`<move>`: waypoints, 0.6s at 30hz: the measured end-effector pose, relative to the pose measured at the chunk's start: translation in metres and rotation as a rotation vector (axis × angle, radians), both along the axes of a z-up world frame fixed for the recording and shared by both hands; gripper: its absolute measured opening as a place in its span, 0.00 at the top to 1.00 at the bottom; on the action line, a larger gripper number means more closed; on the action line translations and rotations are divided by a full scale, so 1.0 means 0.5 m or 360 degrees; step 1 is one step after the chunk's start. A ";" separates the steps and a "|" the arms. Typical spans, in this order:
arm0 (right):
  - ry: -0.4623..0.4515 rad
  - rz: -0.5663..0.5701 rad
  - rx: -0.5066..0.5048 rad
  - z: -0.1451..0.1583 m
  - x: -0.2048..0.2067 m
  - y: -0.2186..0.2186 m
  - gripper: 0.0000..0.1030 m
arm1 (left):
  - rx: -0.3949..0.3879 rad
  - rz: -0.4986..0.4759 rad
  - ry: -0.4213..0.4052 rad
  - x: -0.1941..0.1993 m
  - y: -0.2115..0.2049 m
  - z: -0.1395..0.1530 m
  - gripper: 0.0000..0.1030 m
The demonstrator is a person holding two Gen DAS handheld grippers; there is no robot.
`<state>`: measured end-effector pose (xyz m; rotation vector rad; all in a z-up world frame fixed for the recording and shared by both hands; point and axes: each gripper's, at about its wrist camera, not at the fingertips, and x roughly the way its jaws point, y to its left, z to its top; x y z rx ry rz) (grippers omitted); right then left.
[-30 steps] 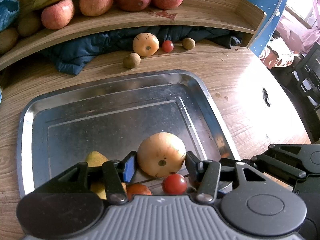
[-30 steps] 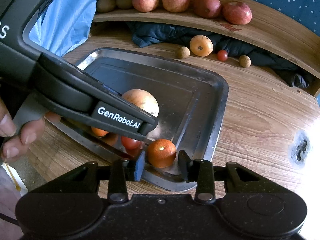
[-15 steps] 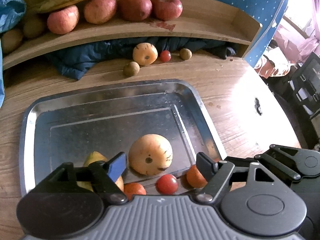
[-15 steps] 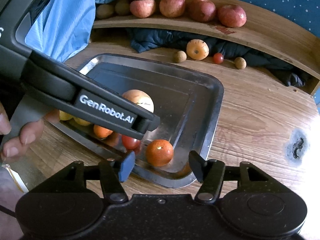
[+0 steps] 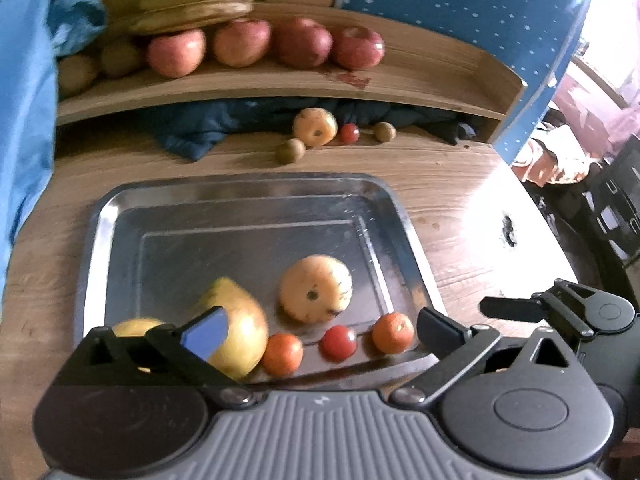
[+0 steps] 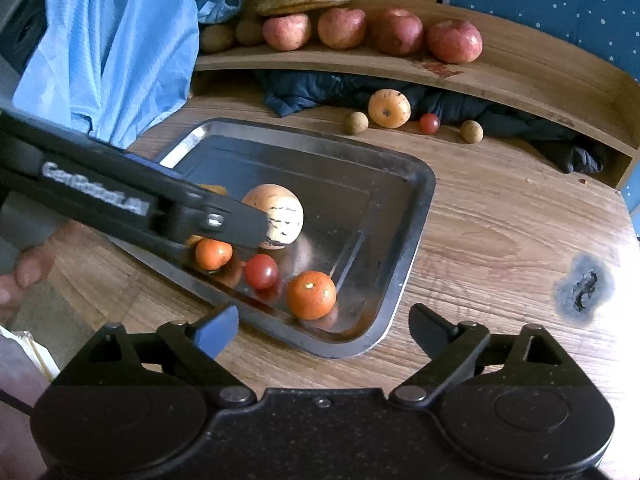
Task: Organize fruits
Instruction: 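Open both tools to drop the pale pear and orange onto the tray, then move both open tools back toward the fruit under the shelf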
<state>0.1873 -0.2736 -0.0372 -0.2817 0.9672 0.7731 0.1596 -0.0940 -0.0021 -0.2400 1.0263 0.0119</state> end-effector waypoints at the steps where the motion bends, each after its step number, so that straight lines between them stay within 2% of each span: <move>1: 0.0000 0.0002 0.0002 0.001 -0.001 -0.002 0.07 | -0.0002 0.0025 0.0003 -0.008 0.005 0.002 0.00; 4: 0.0009 0.0013 0.0016 0.003 -0.002 -0.011 0.06 | -0.0011 0.0116 0.0014 -0.037 0.027 0.007 0.00; 7: 0.0014 0.0020 0.0041 0.005 -0.005 -0.019 0.03 | 0.0032 0.0203 0.0034 -0.071 0.047 0.011 0.00; 18: 0.0054 0.0070 0.0029 0.006 -0.008 -0.022 0.01 | 0.0231 0.0339 0.0230 -0.130 0.101 0.011 0.00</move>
